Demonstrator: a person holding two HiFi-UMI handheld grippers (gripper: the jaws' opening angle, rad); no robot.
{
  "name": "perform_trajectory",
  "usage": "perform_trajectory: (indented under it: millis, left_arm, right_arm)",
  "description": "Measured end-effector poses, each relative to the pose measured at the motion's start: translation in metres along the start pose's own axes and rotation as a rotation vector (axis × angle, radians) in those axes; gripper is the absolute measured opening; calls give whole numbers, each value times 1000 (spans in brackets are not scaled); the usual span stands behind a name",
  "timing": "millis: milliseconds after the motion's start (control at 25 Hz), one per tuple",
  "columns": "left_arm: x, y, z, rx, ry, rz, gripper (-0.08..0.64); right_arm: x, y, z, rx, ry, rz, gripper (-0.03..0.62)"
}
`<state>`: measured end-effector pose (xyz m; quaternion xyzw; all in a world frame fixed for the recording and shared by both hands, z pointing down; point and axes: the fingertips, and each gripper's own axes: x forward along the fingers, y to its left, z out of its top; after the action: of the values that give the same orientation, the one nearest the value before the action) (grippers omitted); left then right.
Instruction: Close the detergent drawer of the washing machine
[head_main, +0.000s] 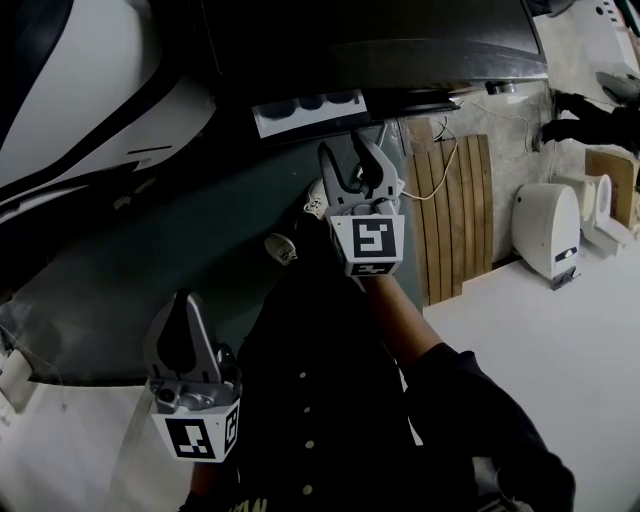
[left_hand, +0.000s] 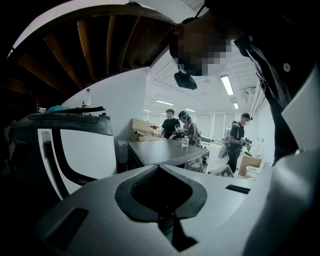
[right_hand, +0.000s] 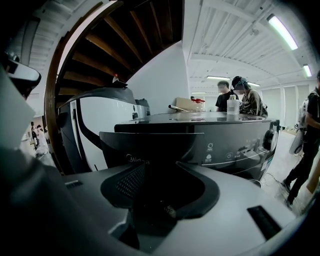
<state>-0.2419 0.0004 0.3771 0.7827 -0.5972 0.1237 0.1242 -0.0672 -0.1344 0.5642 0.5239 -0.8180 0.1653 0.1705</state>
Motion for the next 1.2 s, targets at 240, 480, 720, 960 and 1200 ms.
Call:
perform_trajectory:
  millis: [240, 480, 720, 960, 1200]
  left_arm:
    - [7, 2, 1, -4, 6, 7, 8]
    - [12, 7, 1, -10, 13, 19, 8]
    - [19, 9, -1, -19, 18, 21, 8]
    - [22, 14, -3, -27, 28, 27, 8]
    - [25, 17, -5, -36, 36, 25, 8]
  right_arm:
    - [13, -2, 7, -5, 1, 8, 199]
    - [24, -3, 13, -2, -5, 4, 199]
    - [37, -6, 19, 4, -9, 4, 199]
    - [41, -10, 21, 8, -17, -29, 175]
    - [43, -11, 23, 18, -12, -49, 166]
